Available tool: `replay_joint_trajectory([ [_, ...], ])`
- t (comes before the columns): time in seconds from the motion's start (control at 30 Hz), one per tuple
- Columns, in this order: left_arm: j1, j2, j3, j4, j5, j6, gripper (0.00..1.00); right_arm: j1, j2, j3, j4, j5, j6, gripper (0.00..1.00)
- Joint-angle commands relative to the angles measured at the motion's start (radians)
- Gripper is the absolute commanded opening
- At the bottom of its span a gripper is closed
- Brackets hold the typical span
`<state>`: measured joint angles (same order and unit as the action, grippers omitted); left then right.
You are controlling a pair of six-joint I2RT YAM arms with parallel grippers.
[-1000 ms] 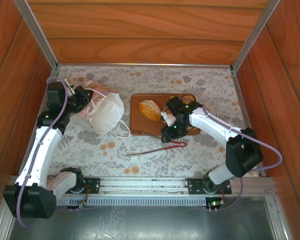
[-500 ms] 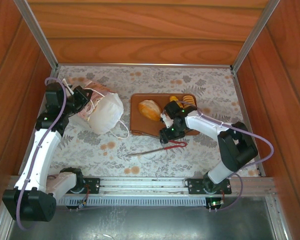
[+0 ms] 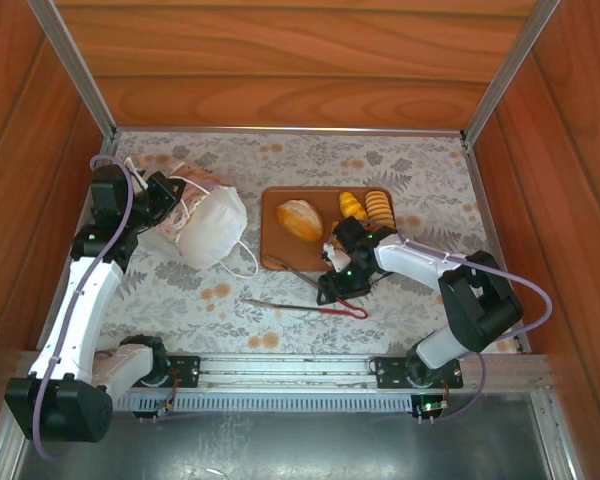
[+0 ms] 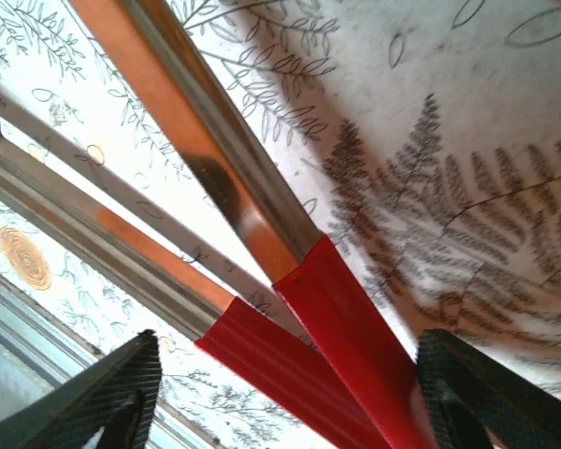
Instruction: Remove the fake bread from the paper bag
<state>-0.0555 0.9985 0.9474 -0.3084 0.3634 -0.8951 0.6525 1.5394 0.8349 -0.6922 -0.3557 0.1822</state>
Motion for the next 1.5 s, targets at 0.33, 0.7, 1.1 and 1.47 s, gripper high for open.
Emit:
replay_joint_trajectory([
  [0.33,-0.003,-0.019,-0.014,0.014,-0.011,-0.003,0.00,0.290,0.053,0.132,-0.133,0.429,0.041,0.90],
  [0.7,0.012,-0.047,-0.028,0.011,-0.020,0.005,0.00,0.412,0.290,0.271,-0.258,0.543,0.046,0.84],
  [1.1,0.023,-0.049,-0.022,0.008,-0.017,0.010,0.00,0.418,0.295,0.291,-0.339,0.511,0.097,0.72],
  [1.47,0.025,-0.054,-0.031,0.006,-0.018,0.012,0.00,0.414,0.439,0.373,-0.322,0.514,-0.009,0.73],
])
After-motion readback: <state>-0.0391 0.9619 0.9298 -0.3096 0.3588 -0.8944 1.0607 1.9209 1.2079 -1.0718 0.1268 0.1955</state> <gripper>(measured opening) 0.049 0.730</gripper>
